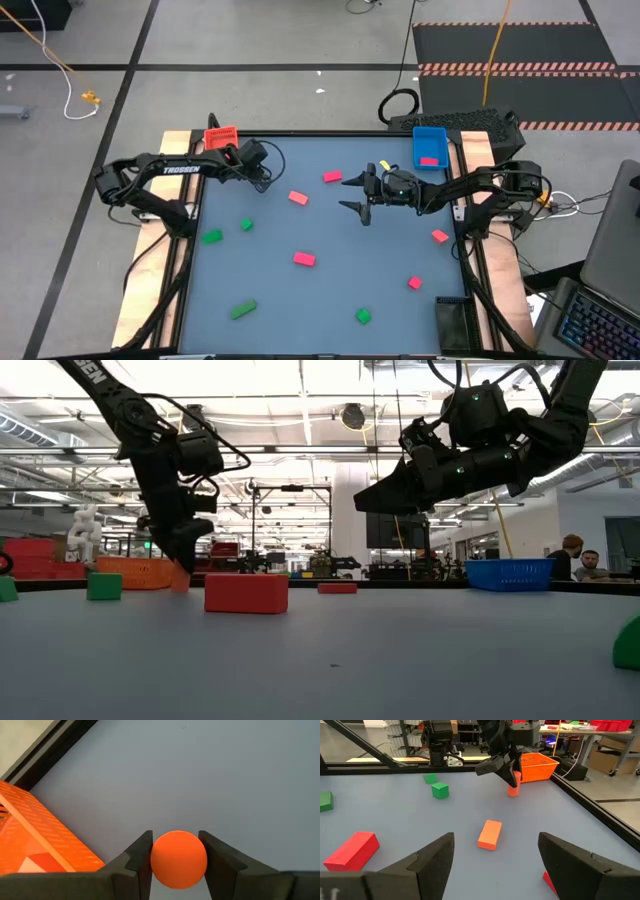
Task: Sort & place blocks by color
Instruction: Put the orange block into the orange bin, then adjust the orange bin
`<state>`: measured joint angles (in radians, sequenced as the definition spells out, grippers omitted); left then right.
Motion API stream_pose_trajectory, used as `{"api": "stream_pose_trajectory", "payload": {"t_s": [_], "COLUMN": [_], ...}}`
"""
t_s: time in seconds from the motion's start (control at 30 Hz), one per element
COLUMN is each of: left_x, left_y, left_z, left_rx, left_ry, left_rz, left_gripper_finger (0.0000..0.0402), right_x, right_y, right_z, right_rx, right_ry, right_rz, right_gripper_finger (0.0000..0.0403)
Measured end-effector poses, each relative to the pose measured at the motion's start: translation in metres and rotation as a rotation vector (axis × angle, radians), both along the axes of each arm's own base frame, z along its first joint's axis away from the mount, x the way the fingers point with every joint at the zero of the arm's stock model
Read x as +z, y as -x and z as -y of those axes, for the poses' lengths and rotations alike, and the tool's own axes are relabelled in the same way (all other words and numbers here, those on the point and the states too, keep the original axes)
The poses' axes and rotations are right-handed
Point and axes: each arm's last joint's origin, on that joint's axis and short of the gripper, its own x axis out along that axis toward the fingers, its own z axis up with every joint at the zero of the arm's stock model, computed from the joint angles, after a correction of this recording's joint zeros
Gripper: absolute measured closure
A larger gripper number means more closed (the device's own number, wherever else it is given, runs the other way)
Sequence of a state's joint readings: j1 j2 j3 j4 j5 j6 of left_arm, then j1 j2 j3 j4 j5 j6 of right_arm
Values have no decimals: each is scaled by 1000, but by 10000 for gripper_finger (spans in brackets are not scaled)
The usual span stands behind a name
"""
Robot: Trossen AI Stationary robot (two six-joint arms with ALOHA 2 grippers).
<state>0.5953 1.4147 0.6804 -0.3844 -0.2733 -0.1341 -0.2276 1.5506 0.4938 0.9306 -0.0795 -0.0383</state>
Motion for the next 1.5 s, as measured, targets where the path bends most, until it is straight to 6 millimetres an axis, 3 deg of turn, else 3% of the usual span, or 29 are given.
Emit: {"api": "stream_pose_trajectory", "payload": {"t_s": [0.1, 0.27, 0.53, 0.77, 0.97, 1.03, 1.3, 1.5], "left_x": [6, 39, 83, 86, 77, 74, 62, 63], "left_y": [-2, -7, 15, 40, 47, 48, 48, 40], "left_z": [-1, -7, 2, -5, -18, -23, -31, -28], "left_rx": [-24, -30, 73, 194, 211, 225, 253, 232], "left_ry": [-13, -112, -231, -230, -189, -173, -123, -110], "left_rz": [-14, 11, -99, -194, -272, -286, -309, -237], "left_gripper_finger": [269, 269, 269, 269, 269, 248, 70, 34], "right_x": [0, 0, 0, 1, 2, 2, 3, 2], "right_y": [0, 0, 0, 0, 0, 0, 0, 0], "right_z": [0, 0, 0, 0, 0, 0, 0, 0], "right_rx": [0, 0, 0, 2, 5, 5, 5, 6], "right_ry": [0, 0, 0, 12, 29, 30, 31, 31], "right_rz": [0, 0, 0, 5, 13, 14, 20, 19], "right_gripper_finger": [122, 122, 122, 122, 121, 122, 121, 121]}}
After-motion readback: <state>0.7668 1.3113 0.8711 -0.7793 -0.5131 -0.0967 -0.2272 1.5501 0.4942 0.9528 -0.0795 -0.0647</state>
